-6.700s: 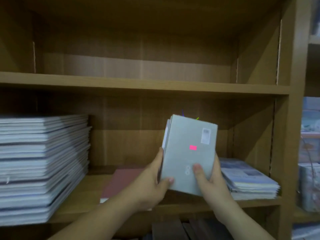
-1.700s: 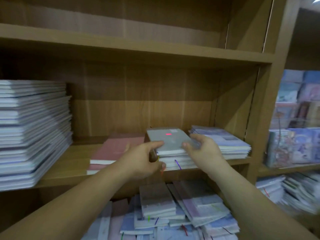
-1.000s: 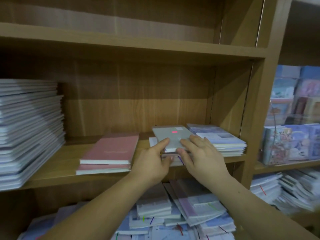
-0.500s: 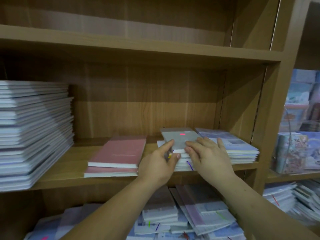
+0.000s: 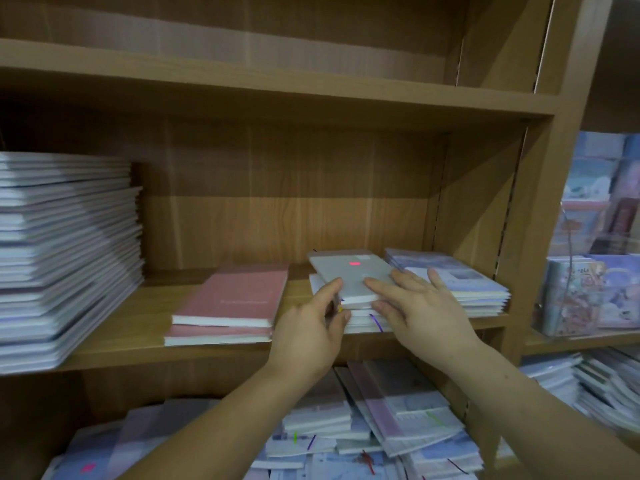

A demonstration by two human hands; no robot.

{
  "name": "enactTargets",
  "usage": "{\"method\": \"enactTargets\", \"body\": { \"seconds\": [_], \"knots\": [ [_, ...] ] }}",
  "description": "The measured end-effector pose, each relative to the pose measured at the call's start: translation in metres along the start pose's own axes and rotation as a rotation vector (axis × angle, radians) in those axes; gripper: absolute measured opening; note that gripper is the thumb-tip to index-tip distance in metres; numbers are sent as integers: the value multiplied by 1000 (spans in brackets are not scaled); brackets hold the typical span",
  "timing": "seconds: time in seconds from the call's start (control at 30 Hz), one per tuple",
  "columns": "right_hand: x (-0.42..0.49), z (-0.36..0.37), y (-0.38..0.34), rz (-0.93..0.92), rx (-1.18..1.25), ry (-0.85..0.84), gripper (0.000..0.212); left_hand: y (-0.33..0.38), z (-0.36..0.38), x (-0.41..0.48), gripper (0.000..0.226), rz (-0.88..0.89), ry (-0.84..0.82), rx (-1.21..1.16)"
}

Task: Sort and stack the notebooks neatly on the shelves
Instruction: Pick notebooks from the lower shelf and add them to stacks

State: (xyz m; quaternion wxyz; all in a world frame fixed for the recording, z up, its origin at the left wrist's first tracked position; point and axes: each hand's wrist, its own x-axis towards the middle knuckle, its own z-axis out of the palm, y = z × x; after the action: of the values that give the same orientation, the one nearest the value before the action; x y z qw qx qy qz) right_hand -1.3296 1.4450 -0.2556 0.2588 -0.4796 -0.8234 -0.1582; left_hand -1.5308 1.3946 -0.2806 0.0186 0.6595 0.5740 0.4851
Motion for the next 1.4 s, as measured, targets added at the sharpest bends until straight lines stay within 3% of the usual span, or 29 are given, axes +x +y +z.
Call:
{"method": "enactTargets", "body": {
  "seconds": [0.17, 0.27, 0.4, 0.53, 0.7, 0.9, 1.03, 1.27, 1.4],
  "knots": [
    [-48, 14, -6, 269, 349, 407, 46, -6, -5, 5, 46, -33, -82, -72],
    [-54, 25, -8, 448, 692, 391, 43, -6, -2, 11, 38, -69, -111, -135],
    [-41, 23, -11, 545, 905, 374, 39, -9, 0, 15, 20, -83, -141, -189],
    [-33, 28, -13, 613, 832, 322, 65, -9, -3, 10, 25, -88, -143, -189],
    [-30, 26, -28, 567, 752, 348, 65, -10, -6, 3, 77, -88, -154, -130],
    [-26, 22, -23, 517, 678, 168, 58, -14, -5, 0, 69, -72, -40, -100],
    [-21, 26, -23, 495, 620, 167, 57, -14, 2, -5, 65, -20, 29, -33],
    [-22, 19, -19, 517, 740, 191, 57, -15, 6, -2, 59, 15, 50, 0],
    [-32, 21, -23, 536, 802, 220, 53, -11, 4, -4, 69, -4, -7, 33]
  ]
}}
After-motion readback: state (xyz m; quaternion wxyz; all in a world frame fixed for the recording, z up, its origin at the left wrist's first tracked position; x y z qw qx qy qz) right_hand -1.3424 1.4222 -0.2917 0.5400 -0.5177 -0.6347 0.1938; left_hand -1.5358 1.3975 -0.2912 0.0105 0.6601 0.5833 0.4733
